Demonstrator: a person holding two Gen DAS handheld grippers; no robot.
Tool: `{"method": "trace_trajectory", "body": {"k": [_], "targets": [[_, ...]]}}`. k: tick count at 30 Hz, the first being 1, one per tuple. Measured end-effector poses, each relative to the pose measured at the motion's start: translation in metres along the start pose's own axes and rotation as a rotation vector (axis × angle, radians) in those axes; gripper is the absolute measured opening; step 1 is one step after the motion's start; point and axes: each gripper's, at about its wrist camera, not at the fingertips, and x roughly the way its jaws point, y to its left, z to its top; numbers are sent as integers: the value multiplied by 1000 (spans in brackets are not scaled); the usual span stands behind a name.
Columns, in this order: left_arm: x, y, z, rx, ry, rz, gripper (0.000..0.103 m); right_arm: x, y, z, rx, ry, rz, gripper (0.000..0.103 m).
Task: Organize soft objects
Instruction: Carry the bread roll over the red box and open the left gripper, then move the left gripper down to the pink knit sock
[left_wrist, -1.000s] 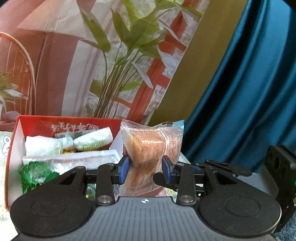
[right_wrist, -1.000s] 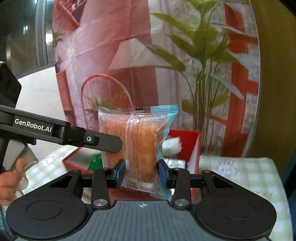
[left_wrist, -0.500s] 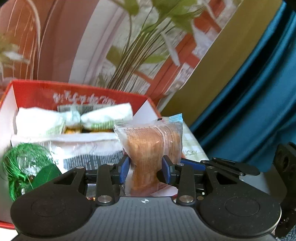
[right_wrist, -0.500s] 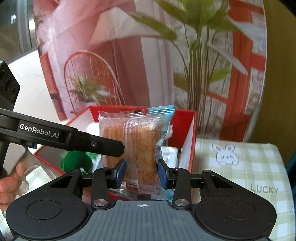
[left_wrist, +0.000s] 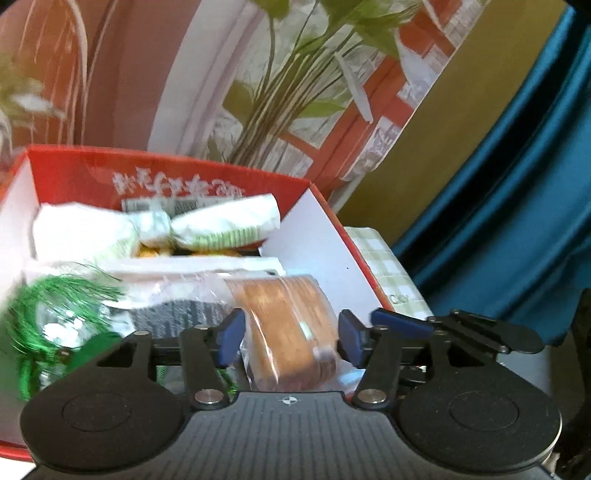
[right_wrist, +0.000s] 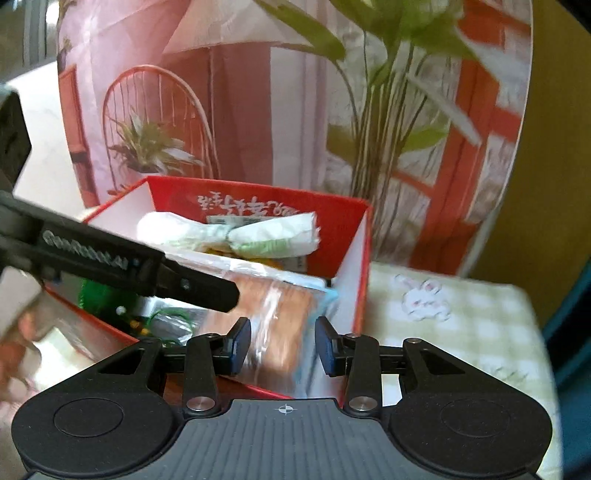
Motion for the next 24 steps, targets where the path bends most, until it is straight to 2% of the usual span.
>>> {"method": "trace_trajectory", "body": {"k": [5,10,12,17,24], "targets": [[-27,-6,-4,63,-57,97,73,-16,4,-6,11,-45,-14,40],[-63,-8,-15,107,-121,214,83,-35,11,-17,36,-96,-3,51],[-80,-6,-22,103,-143,243,87,-43,16,-23,44,-115,3,52],[-114,4,-45,74,-162,298,88,-61,30,-45,48,-146,18,54],[-134,18,-89,37,-124,381,90,-68,48,-86,93,-147,52,56]]}}
